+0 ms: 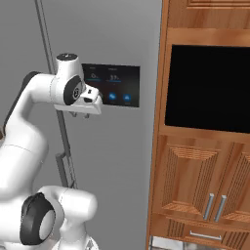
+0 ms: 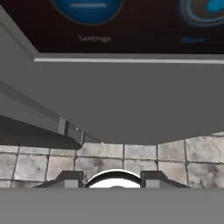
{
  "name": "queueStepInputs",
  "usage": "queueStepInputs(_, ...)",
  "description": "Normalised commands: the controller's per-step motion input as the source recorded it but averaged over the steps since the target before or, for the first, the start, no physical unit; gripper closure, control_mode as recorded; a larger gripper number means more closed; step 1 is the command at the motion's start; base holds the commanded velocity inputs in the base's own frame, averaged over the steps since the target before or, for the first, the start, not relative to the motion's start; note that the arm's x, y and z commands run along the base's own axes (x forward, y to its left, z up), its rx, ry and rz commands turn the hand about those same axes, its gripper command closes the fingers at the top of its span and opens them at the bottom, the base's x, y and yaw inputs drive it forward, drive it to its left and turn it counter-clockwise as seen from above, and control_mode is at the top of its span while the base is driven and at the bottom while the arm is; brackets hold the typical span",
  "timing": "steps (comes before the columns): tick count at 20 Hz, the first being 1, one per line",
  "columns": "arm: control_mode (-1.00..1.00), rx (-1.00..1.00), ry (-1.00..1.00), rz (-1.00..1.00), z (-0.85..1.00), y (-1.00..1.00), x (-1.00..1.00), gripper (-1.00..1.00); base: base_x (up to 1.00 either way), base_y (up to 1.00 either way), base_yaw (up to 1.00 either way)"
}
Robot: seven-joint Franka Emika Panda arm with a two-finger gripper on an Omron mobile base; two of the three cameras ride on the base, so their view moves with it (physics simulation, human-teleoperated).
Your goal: Retrieve the tangerine and banana from the fridge and place them into the bowl on the dining table.
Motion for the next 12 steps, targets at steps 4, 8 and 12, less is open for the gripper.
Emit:
queueStepInputs(4,-1.00,0.00,-0.05,0.00,-0.02,0.00,-0.32,-1.00,0.00,0.00,0.00)
queueStepInputs(8,-1.00,0.00,-0.12,-0.03,-0.12,0.00,-0.72,-1.00,0.00,0.00,0.00)
queueStepInputs(12,-1.00,0.00,-0.15,-0.03,-0.13,0.00,-0.60,-1.00,0.00,0.00,0.00)
